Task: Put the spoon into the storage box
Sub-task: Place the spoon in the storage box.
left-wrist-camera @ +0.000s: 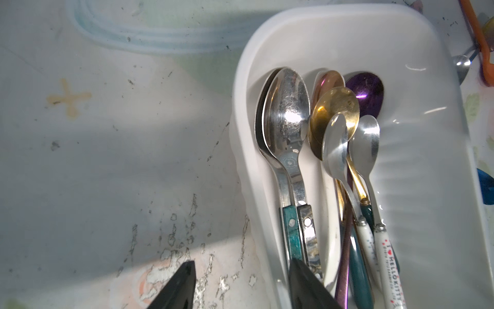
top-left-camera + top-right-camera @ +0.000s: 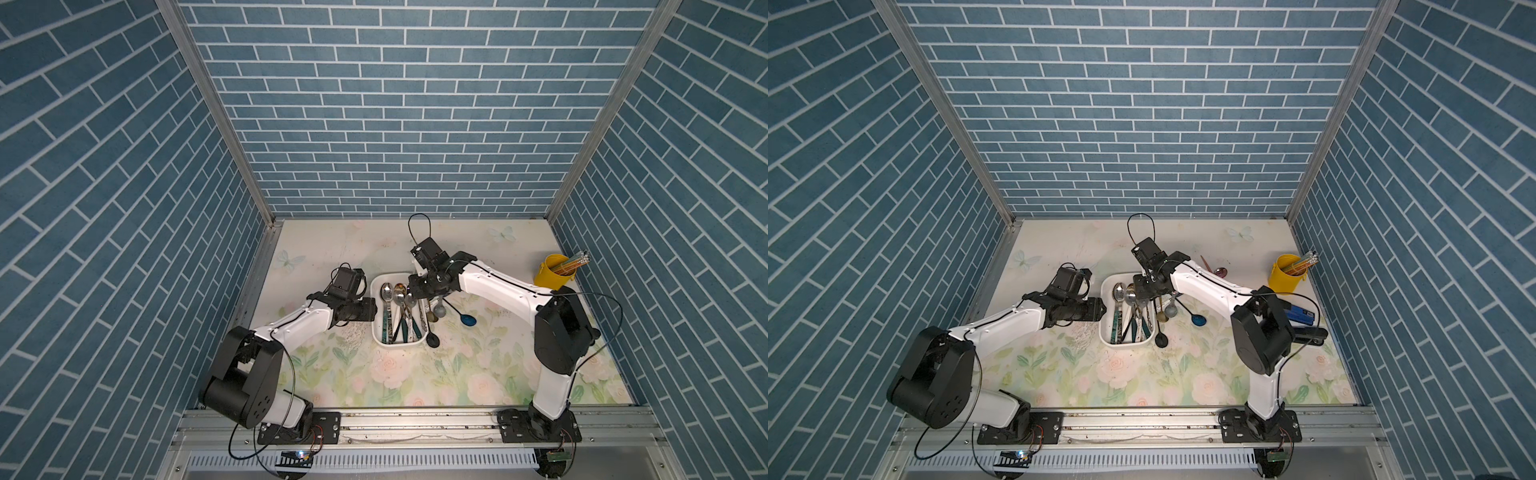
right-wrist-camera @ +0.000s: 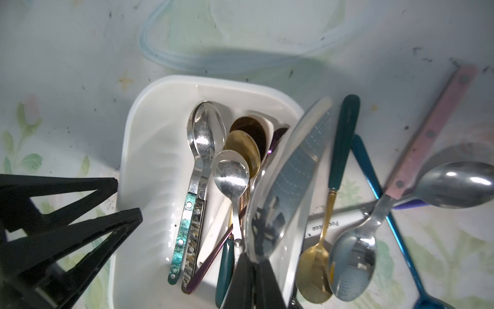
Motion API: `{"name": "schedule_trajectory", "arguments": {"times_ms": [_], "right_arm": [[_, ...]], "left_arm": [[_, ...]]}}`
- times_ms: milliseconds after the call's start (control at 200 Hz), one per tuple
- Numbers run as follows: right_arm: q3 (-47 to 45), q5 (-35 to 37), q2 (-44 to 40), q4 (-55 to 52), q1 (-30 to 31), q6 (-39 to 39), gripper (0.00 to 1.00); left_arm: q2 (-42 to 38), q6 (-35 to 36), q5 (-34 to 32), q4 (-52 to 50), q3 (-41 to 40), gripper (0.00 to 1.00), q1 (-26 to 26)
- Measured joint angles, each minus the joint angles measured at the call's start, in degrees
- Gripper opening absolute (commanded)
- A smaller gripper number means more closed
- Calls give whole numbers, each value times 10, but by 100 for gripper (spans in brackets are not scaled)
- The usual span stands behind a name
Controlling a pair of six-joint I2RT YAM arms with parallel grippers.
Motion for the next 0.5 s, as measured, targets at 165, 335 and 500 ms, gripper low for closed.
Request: {"name": "schedule_trajectory", "arguments": {"times_ms": [165, 335, 500], "right_arm": [[18, 3, 48, -13, 4, 5, 1], [37, 12, 71, -29, 10, 10, 2], [79, 39, 106, -67, 22, 10, 3]], "left_arm": [[-5, -4, 6, 7, -10, 61, -1], [-9, -7, 10, 11, -17, 60, -4], [-9, -10, 15, 10, -18, 61, -6]]}}
